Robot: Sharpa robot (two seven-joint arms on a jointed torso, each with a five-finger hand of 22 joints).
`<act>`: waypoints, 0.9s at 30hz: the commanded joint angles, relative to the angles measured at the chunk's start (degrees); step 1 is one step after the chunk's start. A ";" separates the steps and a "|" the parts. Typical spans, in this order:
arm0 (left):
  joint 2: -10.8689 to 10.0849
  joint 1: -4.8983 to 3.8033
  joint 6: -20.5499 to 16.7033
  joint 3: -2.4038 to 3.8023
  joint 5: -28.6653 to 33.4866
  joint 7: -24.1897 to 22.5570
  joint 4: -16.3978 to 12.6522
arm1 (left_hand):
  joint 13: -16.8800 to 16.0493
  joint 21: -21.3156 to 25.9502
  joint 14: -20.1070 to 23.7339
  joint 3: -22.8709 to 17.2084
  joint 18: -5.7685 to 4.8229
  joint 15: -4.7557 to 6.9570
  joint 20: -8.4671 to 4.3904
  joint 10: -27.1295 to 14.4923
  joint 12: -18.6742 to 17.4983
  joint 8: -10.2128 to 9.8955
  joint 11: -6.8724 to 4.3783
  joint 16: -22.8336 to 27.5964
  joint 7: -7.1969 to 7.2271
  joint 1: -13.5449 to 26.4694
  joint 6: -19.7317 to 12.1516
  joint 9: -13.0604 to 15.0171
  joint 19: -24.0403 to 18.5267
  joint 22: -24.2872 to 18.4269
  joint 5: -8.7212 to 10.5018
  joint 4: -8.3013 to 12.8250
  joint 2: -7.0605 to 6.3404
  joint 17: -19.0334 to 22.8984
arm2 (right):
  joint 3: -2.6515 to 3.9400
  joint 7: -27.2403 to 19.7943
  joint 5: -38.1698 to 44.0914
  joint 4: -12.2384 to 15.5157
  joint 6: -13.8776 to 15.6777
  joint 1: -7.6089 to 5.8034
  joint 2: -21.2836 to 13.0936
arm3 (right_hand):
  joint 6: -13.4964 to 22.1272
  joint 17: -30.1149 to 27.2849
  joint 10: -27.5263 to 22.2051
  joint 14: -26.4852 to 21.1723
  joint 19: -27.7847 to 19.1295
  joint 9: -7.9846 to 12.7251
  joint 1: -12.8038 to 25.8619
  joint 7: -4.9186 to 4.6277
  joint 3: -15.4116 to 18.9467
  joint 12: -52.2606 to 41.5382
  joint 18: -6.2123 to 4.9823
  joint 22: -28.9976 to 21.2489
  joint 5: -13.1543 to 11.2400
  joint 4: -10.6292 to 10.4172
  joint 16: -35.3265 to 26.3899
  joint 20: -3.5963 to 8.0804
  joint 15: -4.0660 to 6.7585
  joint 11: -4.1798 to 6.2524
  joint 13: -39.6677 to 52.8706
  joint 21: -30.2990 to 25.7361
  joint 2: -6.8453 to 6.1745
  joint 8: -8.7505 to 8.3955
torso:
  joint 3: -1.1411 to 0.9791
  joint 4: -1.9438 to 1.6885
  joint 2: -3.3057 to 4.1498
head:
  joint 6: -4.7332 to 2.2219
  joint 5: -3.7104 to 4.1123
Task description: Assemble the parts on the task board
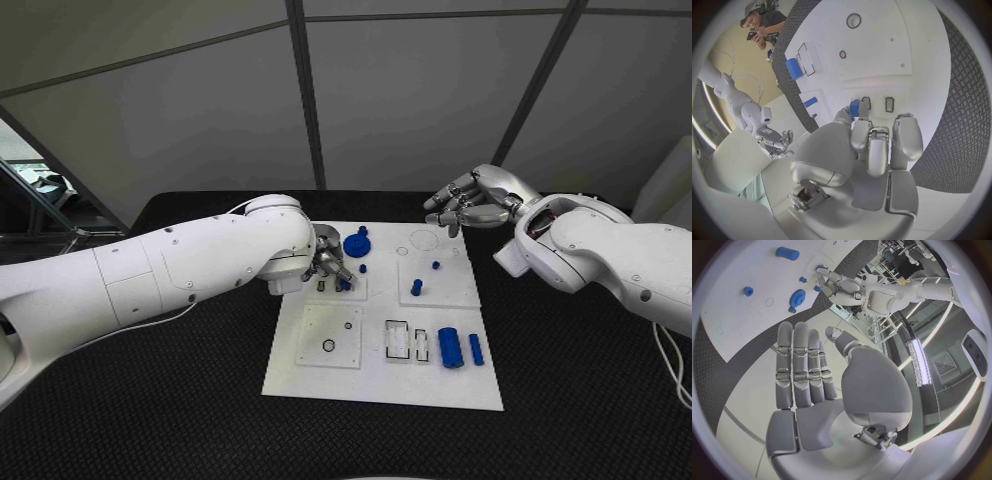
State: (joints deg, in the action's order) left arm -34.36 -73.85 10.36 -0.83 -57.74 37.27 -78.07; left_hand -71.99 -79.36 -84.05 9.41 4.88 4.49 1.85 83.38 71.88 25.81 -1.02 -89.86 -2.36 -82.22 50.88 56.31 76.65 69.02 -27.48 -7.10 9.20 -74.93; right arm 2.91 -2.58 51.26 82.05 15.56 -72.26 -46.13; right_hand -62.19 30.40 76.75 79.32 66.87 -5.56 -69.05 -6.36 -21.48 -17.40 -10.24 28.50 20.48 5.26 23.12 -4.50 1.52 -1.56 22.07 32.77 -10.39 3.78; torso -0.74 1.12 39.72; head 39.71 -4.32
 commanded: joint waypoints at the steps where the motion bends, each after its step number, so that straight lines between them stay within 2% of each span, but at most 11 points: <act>1: -0.90 -0.04 -2.94 0.03 3.83 -0.72 -1.07 | -13.58 0.27 -5.95 -5.93 -0.35 0.00 0.02 2.36 10.39 -0.75 -0.35 -0.14 -0.42 -2.56 0.32 1.24 -0.08 0.26 0.06 2.79 0.30 -15.07 | 0.05 0.15 0.32 -0.20 -0.99 -0.12 0.05 | 0.46 0.15 -0.56 -0.51 -0.04 0.08 0.44 -0.02 -0.17 0.36 -0.10 -0.11 0.31 0.27 -0.41 -0.16 0.06 -0.12 0.08 -0.40 0.12 -0.15 | 0.00 -0.07 -0.01 | 0.07 0.05; 3: -1.59 -0.04 -3.89 0.05 4.47 -0.75 -1.72 | -13.64 0.24 -5.95 -8.70 -0.36 -0.13 0.12 2.42 10.37 -1.03 -0.43 -0.14 -0.33 -1.79 0.59 2.02 -0.01 0.46 0.01 3.23 -0.30 -15.07 | 0.05 0.19 0.37 -0.34 -1.09 -0.12 0.05 | 0.49 0.19 -0.63 -0.58 -0.08 0.09 0.40 -0.04 -0.22 0.40 -0.10 -0.12 0.32 0.33 -0.47 -0.17 0.04 -0.14 0.09 -0.45 0.12 -0.15 | -0.07 -0.07 -0.05 | 0.06 0.03; 5: -2.23 -0.04 -4.73 0.07 4.83 -0.75 -2.34 | -13.68 0.22 -5.95 -9.20 -0.38 -0.07 0.15 2.45 10.40 -1.10 -0.35 -0.14 -0.28 -1.54 0.61 2.20 0.02 0.52 0.02 3.35 -0.66 -15.07 | 0.05 0.21 0.40 -0.46 -1.15 -0.12 0.03 | 0.49 0.19 -0.63 -0.58 -0.08 0.09 0.40 -0.04 -0.22 0.40 -0.10 -0.12 0.32 0.33 -0.47 -0.17 0.04 -0.14 0.09 -0.45 0.12 -0.15 | -0.08 -0.11 -0.07 | 0.02 0.05; 6: -2.59 -0.04 -5.15 0.08 4.96 -0.76 -2.70 | -13.80 0.30 -5.95 -16.80 -0.37 -0.19 0.26 2.55 10.25 -2.06 -0.27 -0.14 -0.37 2.33 1.07 4.36 0.06 0.83 0.19 4.12 -3.55 -15.07 | 0.05 0.22 0.41 -0.52 -1.17 -0.12 0.01 | 0.52 0.22 -0.69 -0.64 -0.13 0.10 0.40 -0.06 -0.24 0.44 -0.09 -0.13 0.32 0.36 -0.53 -0.19 0.02 -0.17 0.09 -0.49 0.13 -0.15 | -0.07 -0.13 -0.04 | -0.09 0.07; 7: -2.92 -0.04 -5.57 0.09 5.06 -0.76 -3.06 | -13.83 0.36 -5.95 -20.97 -0.34 -0.25 0.23 2.58 10.13 -2.51 -0.37 -0.14 -0.53 4.48 1.45 5.47 0.09 0.98 0.24 4.56 -4.89 -15.07 | 0.05 0.23 0.42 -0.57 -1.19 -0.12 0.00 | 0.53 0.23 -0.70 -0.65 -0.13 0.10 0.40 -0.06 -0.24 0.44 -0.09 -0.14 0.32 0.36 -0.54 -0.19 0.01 -0.17 0.10 -0.50 0.13 -0.15 | -0.06 -0.15 -0.01 | -0.16 0.08; 8: -3.23 -0.04 -6.00 0.10 5.13 -0.77 -3.40 | -13.78 0.40 -5.95 -22.49 -0.33 -0.20 0.21 2.53 9.95 -2.68 -0.23 -0.14 -0.44 5.40 1.56 5.91 0.10 1.02 0.36 4.85 -5.67 -15.07 | 0.05 0.23 0.43 -0.60 -1.20 -0.12 -0.02 | 0.53 0.24 -0.72 -0.68 -0.15 0.11 0.41 -0.07 -0.25 0.46 -0.09 -0.14 0.32 0.36 -0.56 -0.20 0.00 -0.18 0.10 -0.52 0.13 -0.15 | -0.04 -0.15 0.03 | -0.21 0.06; 14: -4.53 -0.01 -8.00 0.12 3.60 -0.97 -4.93 | -13.66 0.38 -5.95 -25.51 -0.39 -0.14 0.24 2.45 9.60 -2.98 -0.30 -0.14 -0.35 6.86 1.82 6.76 0.25 1.27 0.52 5.53 -6.58 -15.07 | 0.05 0.03 0.44 -0.71 -1.08 -0.12 -0.04 | 0.60 0.32 -0.88 -0.84 -0.25 0.13 0.50 -0.14 -0.28 0.56 -0.08 -0.18 0.30 0.38 -0.73 -0.25 -0.07 -0.26 0.10 -0.64 0.16 -0.14 | -0.06 -0.08 0.01 | -0.14 -0.17; 15: -4.72 0.01 -8.47 0.12 2.86 -0.99 -5.27 | -13.65 0.39 -5.95 -27.70 -0.41 -0.08 0.23 2.48 9.49 -3.24 -0.31 -0.14 -0.29 8.29 2.03 7.48 0.34 1.42 0.68 6.00 -7.40 -15.07 | 0.05 -0.06 0.47 -0.70 -0.87 -0.12 -0.04 | 0.60 0.32 -0.88 -0.84 -0.25 0.13 0.50 -0.14 -0.28 0.56 -0.08 -0.18 0.30 0.38 -0.73 -0.25 -0.07 -0.26 0.10 -0.64 0.16 -0.14 | -0.06 -0.09 0.01 | -0.16 -0.19; 20: -5.40 0.48 -9.75 0.11 -0.87 -0.79 -6.73 | -13.52 0.40 -5.95 -29.39 -0.43 -0.01 0.20 2.39 9.13 -3.40 -0.35 -0.14 -0.23 9.59 2.35 8.14 0.46 1.58 0.88 6.26 -7.85 -15.07 | 0.05 -0.34 1.53 -0.71 0.48 -0.12 -0.11 | 0.60 0.35 -0.92 -0.89 -0.29 0.13 0.57 -0.15 -0.27 0.59 -0.07 -0.19 0.29 0.36 -0.79 -0.27 -0.10 -0.29 0.11 -0.69 0.17 -0.13 | 0.03 -0.10 -0.02 | -0.22 -0.33; 24: -5.49 0.93 -10.18 0.11 -2.96 -0.48 -7.08 | -13.53 0.36 -5.95 -29.94 -0.46 0.02 0.17 2.42 9.13 -3.49 -0.37 -0.14 -0.22 9.89 2.40 8.35 0.55 1.71 0.93 6.45 -8.01 -15.07 | 0.04 -0.37 2.34 -0.75 0.92 -0.13 -0.17 | 0.62 0.38 -0.95 -0.93 -0.31 0.14 0.67 -0.17 -0.24 0.62 -0.07 -0.21 0.28 0.33 -0.84 -0.29 -0.12 -0.31 0.11 -0.73 0.16 -0.13 | -0.01 -0.13 -0.02 | -0.07 -0.46; 27: -5.42 1.26 -10.48 0.10 -5.46 -0.25 -7.14 | -13.54 0.30 -5.95 -30.30 -0.49 0.04 0.15 2.44 9.13 -3.53 -0.39 -0.14 -0.21 10.09 2.47 8.50 0.66 1.85 0.99 6.59 -8.11 -15.07 | 0.04 -0.40 2.93 -0.74 0.98 -0.12 -0.15 | 0.62 0.38 -0.95 -0.93 -0.31 0.14 0.67 -0.17 -0.24 0.62 -0.07 -0.21 0.28 0.33 -0.84 -0.29 -0.12 -0.31 0.11 -0.73 0.16 -0.13 | 0.01 0.01 0.03 | -0.11 -0.64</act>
State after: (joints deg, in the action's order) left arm -39.81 -72.58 1.64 -0.77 -58.86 37.02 -85.08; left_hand -64.01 -79.14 -84.16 -12.52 4.89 4.38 2.07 82.32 76.55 22.66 0.05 -89.87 -2.85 -72.59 52.65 64.74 76.87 70.82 -26.74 -8.68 0.99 -74.93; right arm 2.90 -2.34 52.81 81.24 15.54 -72.26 -46.28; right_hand -62.09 30.73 76.14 78.71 66.66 -5.51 -68.74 -6.46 -21.62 -17.00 -10.23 28.34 20.48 5.40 22.64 -4.71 1.33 -1.74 22.11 32.33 -10.08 3.78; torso -0.75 1.00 39.72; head 39.59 -4.88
